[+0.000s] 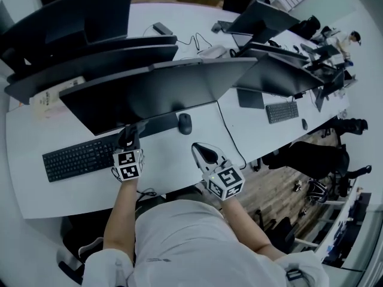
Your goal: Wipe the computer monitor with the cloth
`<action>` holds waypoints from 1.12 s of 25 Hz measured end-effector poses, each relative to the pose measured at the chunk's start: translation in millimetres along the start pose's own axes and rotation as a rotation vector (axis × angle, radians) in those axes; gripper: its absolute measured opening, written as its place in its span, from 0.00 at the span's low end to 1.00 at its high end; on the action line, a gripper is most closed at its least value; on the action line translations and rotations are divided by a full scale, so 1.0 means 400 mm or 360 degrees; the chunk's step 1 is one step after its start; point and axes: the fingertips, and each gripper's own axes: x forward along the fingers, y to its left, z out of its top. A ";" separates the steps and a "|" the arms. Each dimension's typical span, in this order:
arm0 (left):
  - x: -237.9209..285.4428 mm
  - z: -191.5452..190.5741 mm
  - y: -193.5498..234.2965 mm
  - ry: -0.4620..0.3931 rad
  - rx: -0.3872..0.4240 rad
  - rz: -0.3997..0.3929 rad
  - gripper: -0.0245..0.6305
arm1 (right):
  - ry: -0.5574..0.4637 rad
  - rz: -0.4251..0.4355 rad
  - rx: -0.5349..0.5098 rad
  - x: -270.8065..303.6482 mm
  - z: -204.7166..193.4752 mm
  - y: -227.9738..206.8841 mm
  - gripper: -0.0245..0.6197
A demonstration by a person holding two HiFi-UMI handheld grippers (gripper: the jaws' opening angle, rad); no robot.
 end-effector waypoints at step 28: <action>-0.268 0.016 0.389 -0.0085 -0.0072 0.0377 0.19 | -0.0055 0.0311 -0.0110 0.203 0.087 0.296 0.05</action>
